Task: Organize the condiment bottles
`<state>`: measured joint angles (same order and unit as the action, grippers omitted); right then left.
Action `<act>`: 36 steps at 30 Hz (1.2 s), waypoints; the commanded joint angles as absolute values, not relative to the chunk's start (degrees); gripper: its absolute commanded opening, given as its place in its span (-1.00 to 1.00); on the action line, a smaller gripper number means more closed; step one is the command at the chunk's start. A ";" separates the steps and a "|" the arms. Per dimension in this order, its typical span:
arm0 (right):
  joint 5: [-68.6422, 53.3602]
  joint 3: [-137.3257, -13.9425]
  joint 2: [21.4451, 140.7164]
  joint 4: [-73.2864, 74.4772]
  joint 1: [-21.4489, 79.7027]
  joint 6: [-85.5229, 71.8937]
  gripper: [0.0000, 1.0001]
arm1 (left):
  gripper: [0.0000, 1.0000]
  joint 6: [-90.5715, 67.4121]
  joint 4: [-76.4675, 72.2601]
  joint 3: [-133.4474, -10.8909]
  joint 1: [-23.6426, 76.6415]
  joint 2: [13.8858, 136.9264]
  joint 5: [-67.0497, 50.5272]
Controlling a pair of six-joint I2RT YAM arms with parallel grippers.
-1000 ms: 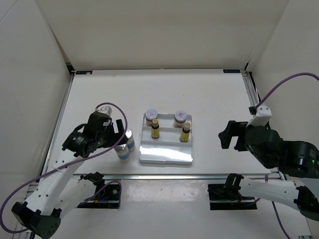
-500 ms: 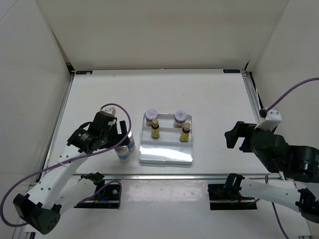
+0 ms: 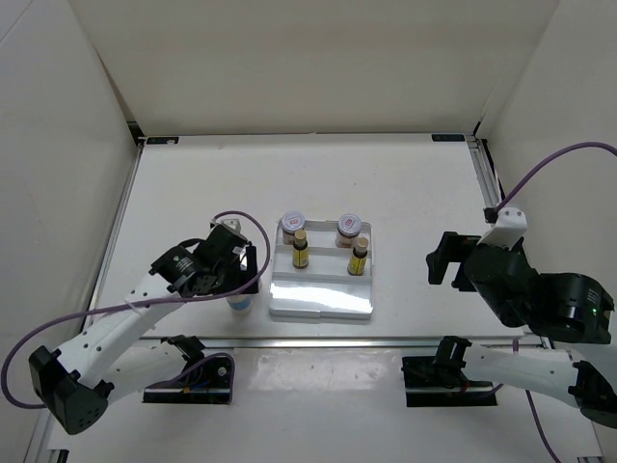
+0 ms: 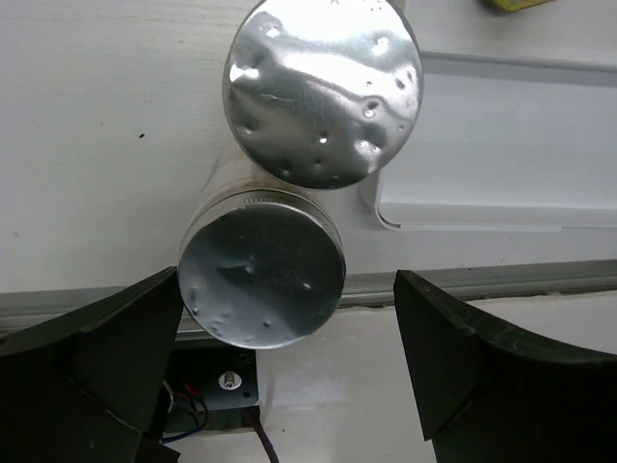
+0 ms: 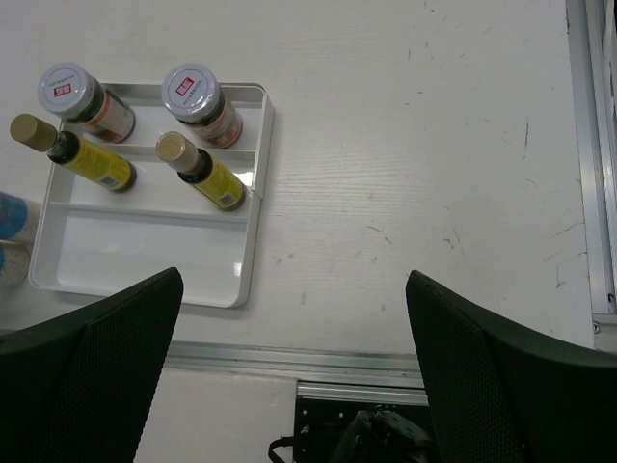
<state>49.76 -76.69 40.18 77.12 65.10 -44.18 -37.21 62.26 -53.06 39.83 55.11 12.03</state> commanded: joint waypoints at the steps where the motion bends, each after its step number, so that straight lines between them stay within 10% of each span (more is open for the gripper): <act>1: 51.15 -76.73 39.73 87.45 65.13 -44.12 0.99 | 0.98 -38.32 62.31 -54.58 40.17 56.33 15.29; 36: 50.10 -76.20 41.13 85.78 65.13 -41.92 0.99 | -0.79 -39.37 64.51 -60.11 39.64 50.80 5.99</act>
